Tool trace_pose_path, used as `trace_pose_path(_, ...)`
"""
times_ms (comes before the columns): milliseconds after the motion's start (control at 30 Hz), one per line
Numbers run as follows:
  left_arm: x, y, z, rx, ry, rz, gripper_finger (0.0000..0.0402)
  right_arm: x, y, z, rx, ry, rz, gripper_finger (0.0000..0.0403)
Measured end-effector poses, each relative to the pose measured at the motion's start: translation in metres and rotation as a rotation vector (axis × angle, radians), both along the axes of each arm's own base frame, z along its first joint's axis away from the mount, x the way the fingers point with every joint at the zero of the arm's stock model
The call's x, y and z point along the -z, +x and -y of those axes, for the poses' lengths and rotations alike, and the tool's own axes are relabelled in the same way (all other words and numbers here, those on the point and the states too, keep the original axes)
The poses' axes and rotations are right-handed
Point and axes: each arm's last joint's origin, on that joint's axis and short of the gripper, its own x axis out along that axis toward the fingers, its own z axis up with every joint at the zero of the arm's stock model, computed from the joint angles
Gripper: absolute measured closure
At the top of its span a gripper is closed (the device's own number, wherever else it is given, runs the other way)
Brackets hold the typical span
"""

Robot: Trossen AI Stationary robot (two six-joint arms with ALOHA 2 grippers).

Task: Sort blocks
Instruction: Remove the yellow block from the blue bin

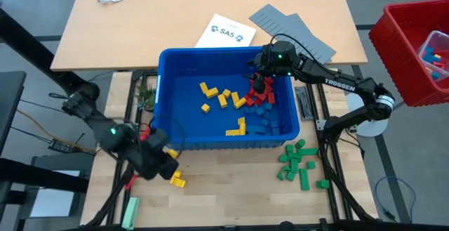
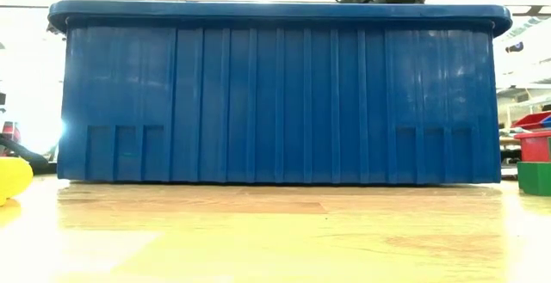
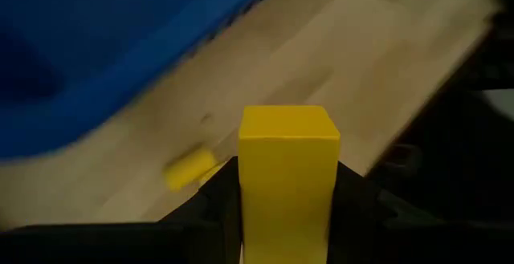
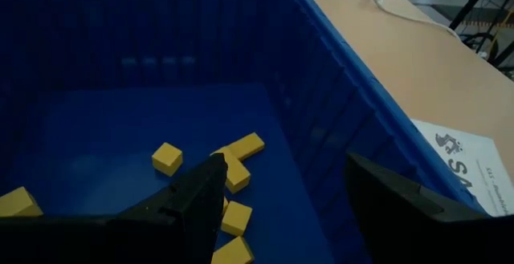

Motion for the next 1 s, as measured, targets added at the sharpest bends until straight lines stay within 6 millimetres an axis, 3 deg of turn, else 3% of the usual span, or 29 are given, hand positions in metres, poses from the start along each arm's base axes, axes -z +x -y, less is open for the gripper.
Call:
trace_pose_path(167,0.053,-0.015,0.019,-0.067,0.025,-0.12,0.0264,0.001,0.001,0.001,-0.003,-0.004,-0.003,0.0165)
trace_pose_path(400,0.112,-0.031,0.04,-0.119,-0.072,-0.178,0.0264,0.003,0.003,0.001,-0.01,0.0,-0.009,0.0165)
trace_pose_path(800,0.19,-0.053,0.028,-0.186,-0.063,-0.29,0.0247,0.003,0.003,0.002,-0.009,-0.002,-0.005,0.0165)
trace_pose_path(1000,0.205,-0.058,0.024,-0.212,-0.099,-0.325,0.0236,0.003,0.003,0.002,-0.008,-0.001,-0.006,0.0165)
